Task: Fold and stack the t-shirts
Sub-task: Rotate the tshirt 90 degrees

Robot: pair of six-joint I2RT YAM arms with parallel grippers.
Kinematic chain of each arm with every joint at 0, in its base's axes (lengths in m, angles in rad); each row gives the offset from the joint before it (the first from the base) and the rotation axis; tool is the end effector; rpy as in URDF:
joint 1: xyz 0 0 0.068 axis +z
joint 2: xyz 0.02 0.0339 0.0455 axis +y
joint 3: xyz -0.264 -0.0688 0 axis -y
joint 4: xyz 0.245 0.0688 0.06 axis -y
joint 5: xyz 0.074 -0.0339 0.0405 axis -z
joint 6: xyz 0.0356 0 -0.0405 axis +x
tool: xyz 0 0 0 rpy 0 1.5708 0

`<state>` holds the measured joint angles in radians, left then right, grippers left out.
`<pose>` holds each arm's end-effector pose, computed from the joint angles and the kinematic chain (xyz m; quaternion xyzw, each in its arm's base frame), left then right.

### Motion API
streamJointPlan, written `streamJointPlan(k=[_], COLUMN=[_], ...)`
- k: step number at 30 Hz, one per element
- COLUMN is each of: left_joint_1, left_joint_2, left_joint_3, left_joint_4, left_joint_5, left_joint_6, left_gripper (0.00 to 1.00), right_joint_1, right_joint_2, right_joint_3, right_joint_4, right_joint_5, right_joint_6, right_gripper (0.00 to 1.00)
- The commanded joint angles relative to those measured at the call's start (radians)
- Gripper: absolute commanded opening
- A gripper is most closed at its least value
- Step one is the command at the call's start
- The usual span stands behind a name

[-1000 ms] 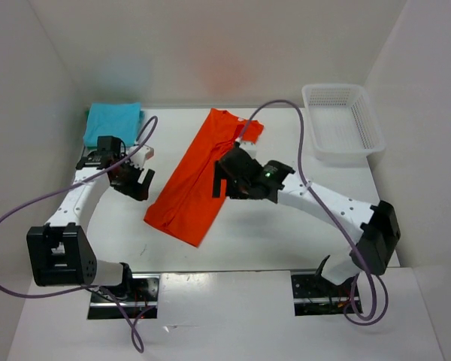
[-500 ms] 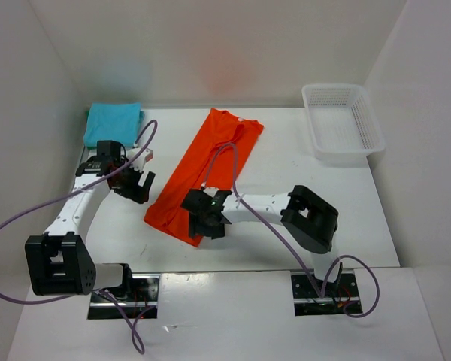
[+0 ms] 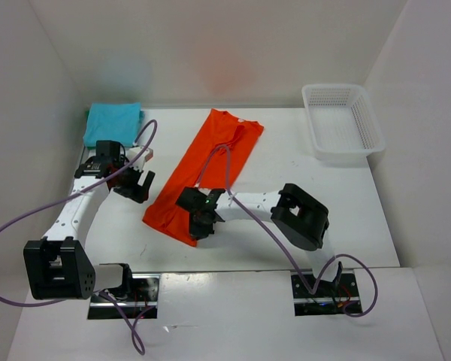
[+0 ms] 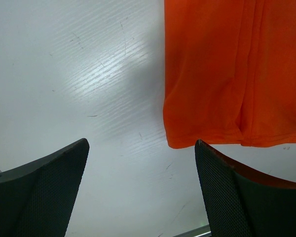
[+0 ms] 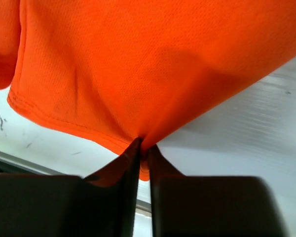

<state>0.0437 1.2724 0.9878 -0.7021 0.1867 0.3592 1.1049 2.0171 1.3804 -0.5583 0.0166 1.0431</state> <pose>0.2545 0.0045 0.2637 0.1763 0.9374 -0.0301 0.2987 0.1833 0.3632 0.1523 -0.0288 0.9819 0.1603 0.0962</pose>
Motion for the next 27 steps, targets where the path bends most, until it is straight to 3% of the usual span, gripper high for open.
streamJointPlan(k=[1, 8, 12, 15, 21, 23, 24, 26, 27], left_joint_1=[-0.008, -0.056, -0.091, -0.111, -0.238, -0.312, -0.341, -0.442, -0.476], left_joint_2=[-0.034, -0.034, -0.034, -0.059, -0.240, -0.293, -0.312, -0.388, -0.424], left_joint_3=[-0.003, 0.006, 0.066, 0.100, 0.104, 0.059, 0.039, -0.045, -0.081], left_joint_4=[0.013, -0.007, -0.016, -0.028, -0.028, -0.048, -0.089, -0.123, -0.141], left_joint_5=[-0.006, -0.015, -0.003, 0.060, 0.027, 0.016, 0.007, 0.019, 0.042], left_joint_6=[-0.014, 0.056, 0.133, 0.243, 0.711, 0.858, 0.910, 1.048, 1.102], left_gripper=[0.94, 0.94, 0.94, 0.94, 0.99, 0.99, 0.99, 0.99, 0.99], right_joint_1=[-0.014, -0.062, -0.062, -0.083, -0.103, -0.103, -0.112, -0.123, -0.132], right_joint_2=[0.043, -0.173, -0.277, -0.352, -0.477, -0.514, -0.524, -0.544, -0.561], right_joint_3=[-0.013, -0.271, -0.389, -0.472, -0.624, -0.656, -0.656, -0.666, -0.666], right_joint_4=[0.020, 0.083, 0.011, -0.003, -0.044, -0.031, -0.031, -0.031, -0.031], right_joint_5=[-0.046, -0.046, -0.033, -0.033, -0.055, -0.055, -0.055, -0.055, -0.055], right_joint_6=[-0.006, 0.054, 0.054, 0.063, 0.072, 0.072, 0.072, 0.055, 0.040], right_gripper=[0.03, 0.00, 0.00, 0.00, 0.00, 0.05, 0.15, 0.26, 0.42])
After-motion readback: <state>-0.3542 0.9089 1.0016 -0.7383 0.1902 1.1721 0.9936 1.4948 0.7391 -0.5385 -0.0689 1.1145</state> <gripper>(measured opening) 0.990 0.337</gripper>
